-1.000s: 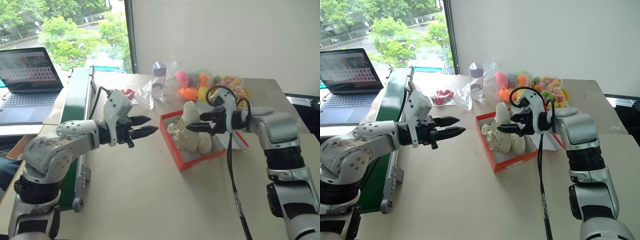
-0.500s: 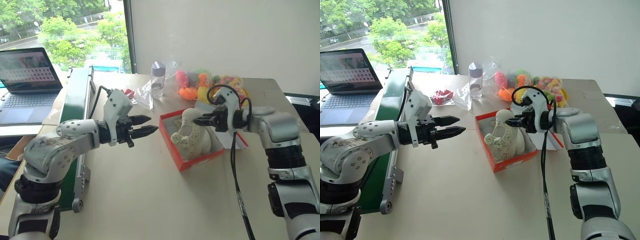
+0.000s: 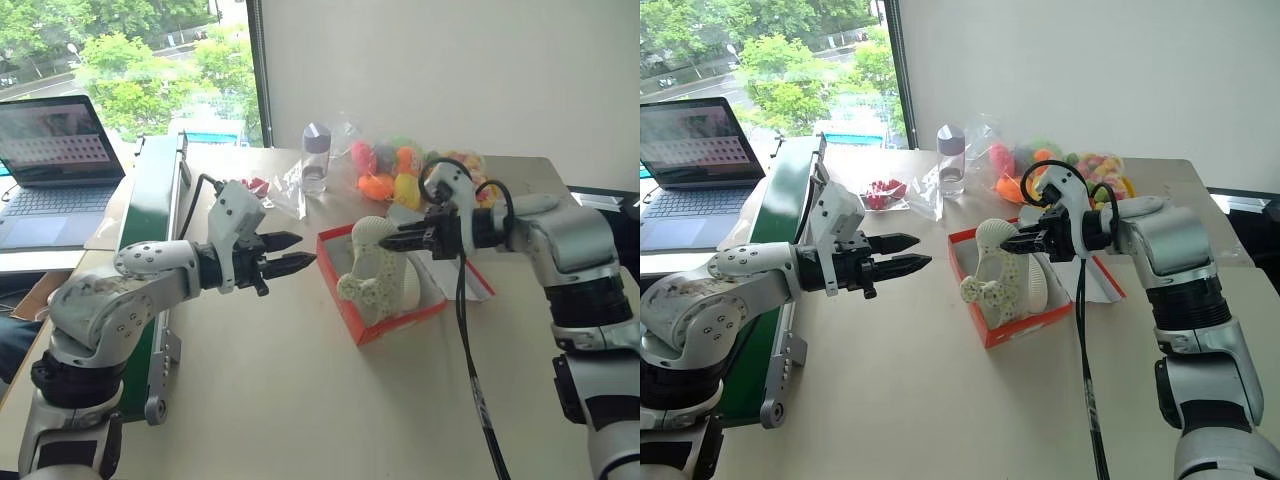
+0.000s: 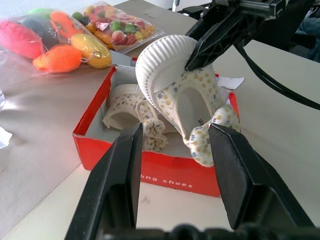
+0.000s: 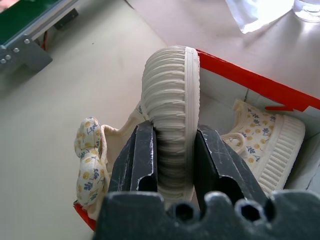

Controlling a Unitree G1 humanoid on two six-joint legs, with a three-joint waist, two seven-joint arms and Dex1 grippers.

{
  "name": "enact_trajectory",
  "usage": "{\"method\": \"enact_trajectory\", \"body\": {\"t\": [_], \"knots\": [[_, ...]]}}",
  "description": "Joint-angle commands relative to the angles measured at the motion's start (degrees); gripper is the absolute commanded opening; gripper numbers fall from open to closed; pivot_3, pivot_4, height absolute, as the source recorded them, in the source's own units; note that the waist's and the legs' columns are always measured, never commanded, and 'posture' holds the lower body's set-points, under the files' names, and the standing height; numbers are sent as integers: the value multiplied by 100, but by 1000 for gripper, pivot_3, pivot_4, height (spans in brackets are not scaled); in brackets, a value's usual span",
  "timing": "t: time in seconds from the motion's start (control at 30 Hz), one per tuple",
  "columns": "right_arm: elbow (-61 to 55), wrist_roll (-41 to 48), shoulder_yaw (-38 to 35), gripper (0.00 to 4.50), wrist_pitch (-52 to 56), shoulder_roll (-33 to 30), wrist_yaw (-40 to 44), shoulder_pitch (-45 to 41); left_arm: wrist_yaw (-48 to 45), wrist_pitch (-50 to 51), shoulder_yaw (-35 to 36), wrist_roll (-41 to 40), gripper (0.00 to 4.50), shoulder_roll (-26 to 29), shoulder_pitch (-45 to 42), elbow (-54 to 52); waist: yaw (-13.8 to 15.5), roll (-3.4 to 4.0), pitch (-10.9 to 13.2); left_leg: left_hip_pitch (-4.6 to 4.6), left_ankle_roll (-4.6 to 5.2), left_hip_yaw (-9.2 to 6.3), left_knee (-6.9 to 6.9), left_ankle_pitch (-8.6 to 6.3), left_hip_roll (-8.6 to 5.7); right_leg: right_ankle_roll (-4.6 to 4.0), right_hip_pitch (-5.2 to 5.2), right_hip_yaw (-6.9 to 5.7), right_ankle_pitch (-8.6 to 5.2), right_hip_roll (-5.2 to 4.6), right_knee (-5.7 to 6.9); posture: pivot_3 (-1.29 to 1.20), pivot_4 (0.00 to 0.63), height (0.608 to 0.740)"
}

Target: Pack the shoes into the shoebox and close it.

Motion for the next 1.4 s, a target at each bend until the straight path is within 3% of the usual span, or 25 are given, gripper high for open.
{"method": "enact_trajectory", "body": {"t": [0.03,0.23,0.43,0.7,0.8,1.0,1.17,1.23,1.4], "knots": [[595,-307,401,556,-658,64,365,-222,26,-100,136,-1,2205,-23,-12,-161,2,0,0,0,0,0,2,0,0,0,1,0,0,0,0,0,150,740],[2377,-1213,1297,545,-2099,556,902,-602,154,-20,224,-51,2205,-46,83,-318,-20,0,0,-1,1,1,12,0,-2,0,2,2,2,0,3,0,150,740],[4181,-2031,1741,511,-3351,1242,1096,-994,380,113,398,-162,2205,-63,314,-592,-40,0,-1,16,4,-5,14,-2,0,0,30,-6,4,0,1,0,150,740],[5687,-3321,1981,484,-4464,2064,-683,-1136,675,265,621,-341,2205,-55,520,-843,-28,-12,-16,89,-11,-7,14,-11,2,-28,91,-7,-17,-8,8,0,150,740],[5723,-3439,1860,477,-4484,2278,-1133,-938,718,248,585,-345,2205,-47,519,-846,-47,-43,-53,102,-45,-4,14,-27,2,-30,100,-1,-17,-8,17,0,150,740],[5079,-3302,1533,476,-4081,2375,-1088,-476,628,197,504,-322,2205,7,406,-730,-77,-47,-95,198,-70,-7,12,-35,11,-35,194,-2,-23,-7,13,0,150,740],[3388,-2623,731,476,-2758,2124,-771,-175,443,82,309,-210,2205,2,239,-548,-71,-46,-102,189,-72,-7,0,-36,11,-36,179,0,-24,-7,15,0,150,740],[2820,-2492,597,1498,-2355,2036,-663,-49,399,41,246,-173,2205,-21,194,-495,-77,-45,-100,181,-77,-5,-16,-38,11,-41,167,1,-27,-6,13,0,150,740],[1912,-2154,409,3107,-1574,2040,-618,143,269,-62,95,-55,2205,-95,69,-349,-121,-31,-90,128,-74,-4,-40,-36,9,-38,85,8,-42,2,49,0,150,740]]}}
